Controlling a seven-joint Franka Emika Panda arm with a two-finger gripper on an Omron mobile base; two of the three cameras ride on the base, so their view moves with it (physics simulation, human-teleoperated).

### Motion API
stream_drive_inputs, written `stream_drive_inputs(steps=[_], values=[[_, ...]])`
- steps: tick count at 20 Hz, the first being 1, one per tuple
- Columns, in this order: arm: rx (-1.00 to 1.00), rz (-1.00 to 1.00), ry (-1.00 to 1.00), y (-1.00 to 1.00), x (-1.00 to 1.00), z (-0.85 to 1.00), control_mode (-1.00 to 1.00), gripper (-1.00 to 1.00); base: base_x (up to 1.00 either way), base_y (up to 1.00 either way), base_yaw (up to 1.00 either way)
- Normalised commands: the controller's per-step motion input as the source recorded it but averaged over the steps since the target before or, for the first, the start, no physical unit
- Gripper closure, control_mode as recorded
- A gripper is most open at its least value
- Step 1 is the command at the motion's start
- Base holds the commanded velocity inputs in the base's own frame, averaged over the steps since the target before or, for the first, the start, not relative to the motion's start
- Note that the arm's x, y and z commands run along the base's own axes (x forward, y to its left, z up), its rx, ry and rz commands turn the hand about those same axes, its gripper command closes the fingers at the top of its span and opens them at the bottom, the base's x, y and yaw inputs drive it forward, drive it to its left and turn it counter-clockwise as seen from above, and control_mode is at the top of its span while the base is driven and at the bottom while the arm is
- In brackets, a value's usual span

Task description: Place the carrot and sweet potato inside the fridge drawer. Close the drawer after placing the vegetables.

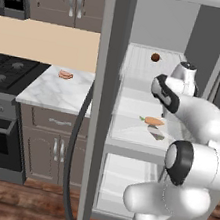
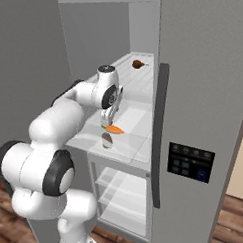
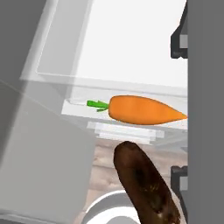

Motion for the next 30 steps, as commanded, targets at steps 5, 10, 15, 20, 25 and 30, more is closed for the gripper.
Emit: stream_drive_inputs(steps=[5, 10, 15, 20, 25, 30], values=[[0.00, -0.01, -0.12, 0.07, -0.96, 0.55, -1.00, -1.00, 0.00, 0.00, 0.00], [0.00, -0.08, -0.08, 0.35, -1.00, 0.26, -1.00, -1.00, 0.00, 0.00, 0.00], [0.00, -0.09, -0.01, 0.30, -1.00, 0.01, -1.00, -1.00, 0.00, 0.00, 0.00], [0.00, -0.10, 0.01, 0.11, -0.98, -0.06, -1.00, -1.00, 0.00, 0.00, 0.00], [0.00, -0.10, 0.07, 0.15, -0.68, -0.24, -1.00, -1.00, 0.00, 0.00, 0.00], [0.00, -0.02, 0.16, 0.10, 0.02, -0.38, -1.00, -1.00, 0.00, 0.00, 0.00]])
